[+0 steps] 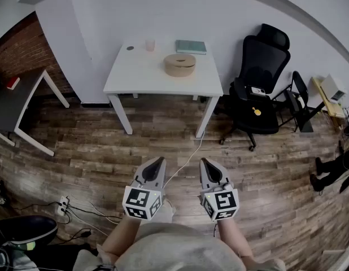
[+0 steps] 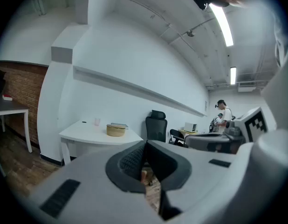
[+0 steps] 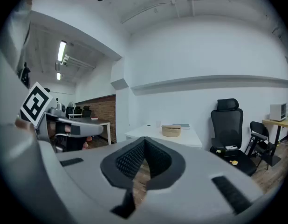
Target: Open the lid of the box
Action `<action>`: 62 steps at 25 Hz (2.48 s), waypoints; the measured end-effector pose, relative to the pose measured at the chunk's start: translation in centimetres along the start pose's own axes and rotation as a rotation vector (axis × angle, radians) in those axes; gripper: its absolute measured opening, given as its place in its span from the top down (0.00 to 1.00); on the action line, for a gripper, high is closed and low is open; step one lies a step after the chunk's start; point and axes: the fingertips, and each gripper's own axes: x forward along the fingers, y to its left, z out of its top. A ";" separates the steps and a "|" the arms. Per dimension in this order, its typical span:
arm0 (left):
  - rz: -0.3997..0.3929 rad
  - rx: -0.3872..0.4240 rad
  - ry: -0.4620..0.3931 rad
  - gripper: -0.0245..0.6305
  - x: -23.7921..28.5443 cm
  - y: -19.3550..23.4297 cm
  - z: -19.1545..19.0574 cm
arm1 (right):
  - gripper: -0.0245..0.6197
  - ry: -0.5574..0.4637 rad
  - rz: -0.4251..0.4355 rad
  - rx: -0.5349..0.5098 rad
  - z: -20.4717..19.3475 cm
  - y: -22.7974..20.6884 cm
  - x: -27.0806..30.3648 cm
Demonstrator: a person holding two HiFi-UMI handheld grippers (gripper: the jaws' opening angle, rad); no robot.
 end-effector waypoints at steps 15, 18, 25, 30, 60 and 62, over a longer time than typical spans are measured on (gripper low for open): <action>0.028 -0.061 -0.010 0.95 -10.5 -9.3 -3.6 | 0.96 0.004 0.053 0.024 -2.3 5.0 -14.7; 0.034 -0.067 -0.001 0.95 -11.6 -9.5 -4.0 | 0.96 -0.002 0.057 0.026 -2.4 5.5 -15.7; 0.042 -0.066 -0.006 0.95 -13.3 -9.6 -4.2 | 0.96 -0.014 0.084 0.036 -2.3 6.6 -16.2; 0.044 -0.072 -0.008 0.95 -13.7 -9.7 -4.2 | 0.96 -0.008 0.089 0.063 -2.3 6.5 -15.9; -0.034 -0.071 0.007 0.95 4.9 4.8 0.7 | 0.96 0.008 0.074 0.065 2.3 -0.2 6.9; -0.042 -0.068 0.005 0.95 6.7 6.2 1.3 | 0.96 0.003 0.068 0.060 2.8 -0.8 9.0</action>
